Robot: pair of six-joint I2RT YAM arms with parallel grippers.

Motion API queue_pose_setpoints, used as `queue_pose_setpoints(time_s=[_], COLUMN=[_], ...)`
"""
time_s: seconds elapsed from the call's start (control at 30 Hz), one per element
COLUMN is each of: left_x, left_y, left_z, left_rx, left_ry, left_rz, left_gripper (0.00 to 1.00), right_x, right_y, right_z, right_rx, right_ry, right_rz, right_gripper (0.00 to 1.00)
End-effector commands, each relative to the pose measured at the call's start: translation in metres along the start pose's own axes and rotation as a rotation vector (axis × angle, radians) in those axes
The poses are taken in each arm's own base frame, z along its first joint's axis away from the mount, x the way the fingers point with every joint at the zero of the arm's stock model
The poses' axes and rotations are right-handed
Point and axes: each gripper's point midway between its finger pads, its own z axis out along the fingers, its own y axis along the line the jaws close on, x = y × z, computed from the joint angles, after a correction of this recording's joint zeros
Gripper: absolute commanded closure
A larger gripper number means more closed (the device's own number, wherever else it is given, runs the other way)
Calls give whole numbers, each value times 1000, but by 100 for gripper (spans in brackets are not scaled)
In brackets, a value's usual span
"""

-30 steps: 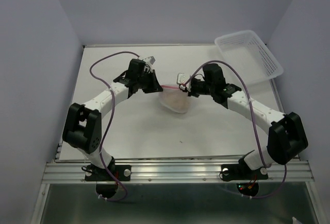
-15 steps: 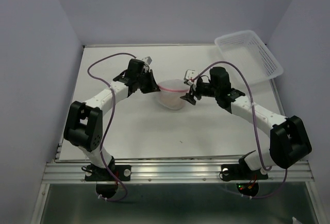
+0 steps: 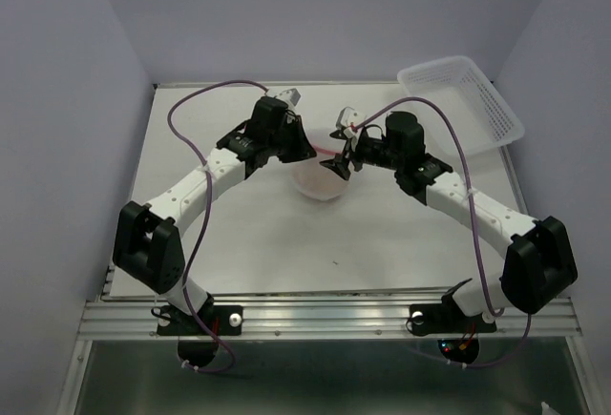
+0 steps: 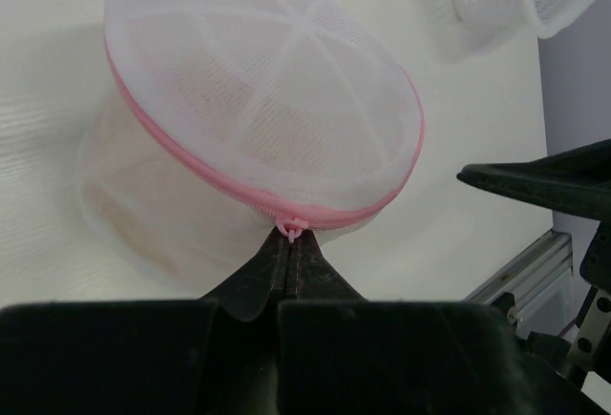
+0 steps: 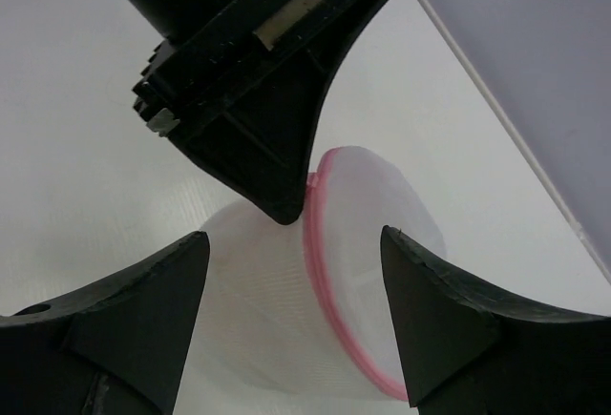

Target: Place the bra in the laundry bag and zip it closed

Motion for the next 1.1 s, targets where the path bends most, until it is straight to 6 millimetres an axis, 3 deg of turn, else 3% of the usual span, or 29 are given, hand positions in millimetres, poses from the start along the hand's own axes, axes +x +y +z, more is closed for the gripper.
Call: queue_pose_setpoints(time_s=[0.0, 0.17, 0.27, 0.47, 0.53, 0.57, 0.63, 0.73, 0.8, 0.93, 1.07], left_x=[-18, -24, -24, -17, -14, -12, -11, -12, -11, -9, -9], left_y=[-21, -23, -23, -19, -20, -21, -21, -20, -9, 42, 68], left_z=[-21, -29, -32, -26, -24, -23, -22, -21, -16, -10, -16], left_rx=[12, -24, -23, -34, -23, -18, -15, -14, -39, -125, -168], left_ry=[-60, -83, -87, -64, -52, -47, -46, -51, -49, -28, -40], left_rz=[22, 36, 39, 29, 28, 30, 33, 42, 45, -44, -80], left_gripper=[100, 100, 100, 100, 100, 100, 100, 100, 100, 100, 100], right_x=[-10, -3, 6, 23, 24, 29, 32, 32, 30, 23, 27], right_y=[-23, -31, -23, -27, -33, -34, -38, -36, -33, -30, -31], right_z=[8, 13, 20, 29, 31, 33, 34, 32, 28, 20, 10], right_rx=[71, 78, 16, 16, 34, 40, 53, 44, 35, 32, 33], right_ry=[6, 47, 66, 105, 115, 127, 139, 139, 133, 116, 117], right_rz=[-77, -113, -112, -100, -107, -104, -111, -139, -169, -211, -239], right_gripper=[24, 33, 34, 42, 52, 65, 78, 87, 91, 92, 92])
